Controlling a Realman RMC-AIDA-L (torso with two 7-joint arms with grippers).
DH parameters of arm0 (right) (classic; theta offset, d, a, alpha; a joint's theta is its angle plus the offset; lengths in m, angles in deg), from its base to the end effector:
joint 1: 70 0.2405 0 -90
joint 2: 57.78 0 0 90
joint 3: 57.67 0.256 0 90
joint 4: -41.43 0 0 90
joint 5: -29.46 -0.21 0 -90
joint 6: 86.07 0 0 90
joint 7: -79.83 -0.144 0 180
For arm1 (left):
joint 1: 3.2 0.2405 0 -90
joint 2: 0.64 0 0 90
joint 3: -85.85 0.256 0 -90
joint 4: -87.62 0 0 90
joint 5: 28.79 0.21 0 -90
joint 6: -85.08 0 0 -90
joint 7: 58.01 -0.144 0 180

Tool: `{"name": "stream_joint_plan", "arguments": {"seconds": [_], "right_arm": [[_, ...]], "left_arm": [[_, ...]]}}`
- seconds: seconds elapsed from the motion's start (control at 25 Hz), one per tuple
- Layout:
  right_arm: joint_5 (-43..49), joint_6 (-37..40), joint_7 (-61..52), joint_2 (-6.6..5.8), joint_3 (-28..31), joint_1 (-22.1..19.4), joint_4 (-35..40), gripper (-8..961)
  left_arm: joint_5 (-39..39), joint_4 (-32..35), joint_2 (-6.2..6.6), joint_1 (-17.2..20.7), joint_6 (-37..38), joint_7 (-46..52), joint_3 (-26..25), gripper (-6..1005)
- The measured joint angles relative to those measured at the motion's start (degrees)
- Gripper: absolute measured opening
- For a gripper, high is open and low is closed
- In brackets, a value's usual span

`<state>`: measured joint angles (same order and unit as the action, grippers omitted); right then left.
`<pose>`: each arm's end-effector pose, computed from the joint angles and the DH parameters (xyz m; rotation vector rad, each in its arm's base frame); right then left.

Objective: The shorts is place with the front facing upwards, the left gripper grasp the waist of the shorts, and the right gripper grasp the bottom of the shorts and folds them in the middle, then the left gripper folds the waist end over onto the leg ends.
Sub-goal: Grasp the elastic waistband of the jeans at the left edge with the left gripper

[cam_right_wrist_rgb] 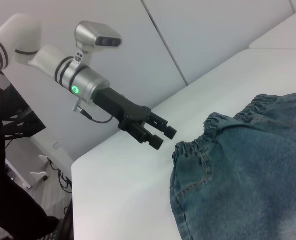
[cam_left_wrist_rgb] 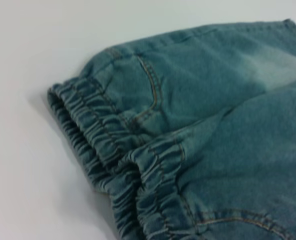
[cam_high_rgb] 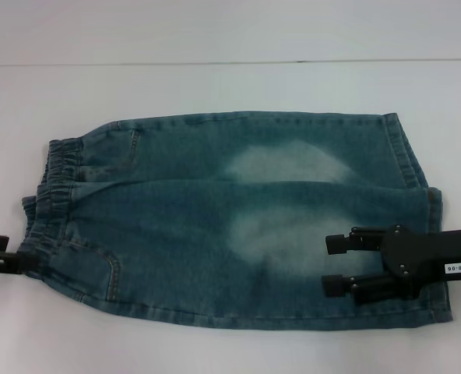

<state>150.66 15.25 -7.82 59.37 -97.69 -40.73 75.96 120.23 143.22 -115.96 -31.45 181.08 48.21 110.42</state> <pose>0.2706 0.2892 -0.0035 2.9009 -0.9001 -0.7013 -0.3423 0.3032 0.0881 -2.4794 -1.2578 -0.0483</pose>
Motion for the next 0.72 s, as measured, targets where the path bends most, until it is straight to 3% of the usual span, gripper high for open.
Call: {"name": "stream_joint_plan", "arguments": {"seconds": [0.72], "right_arm": [[0.0,0.0,0.6,0.00,-0.1,0.2,-1.1,924]], "left_arm": [[3.3,-2.7,-0.23,-0.9,-4.1,1.3,1.9,837]]}}
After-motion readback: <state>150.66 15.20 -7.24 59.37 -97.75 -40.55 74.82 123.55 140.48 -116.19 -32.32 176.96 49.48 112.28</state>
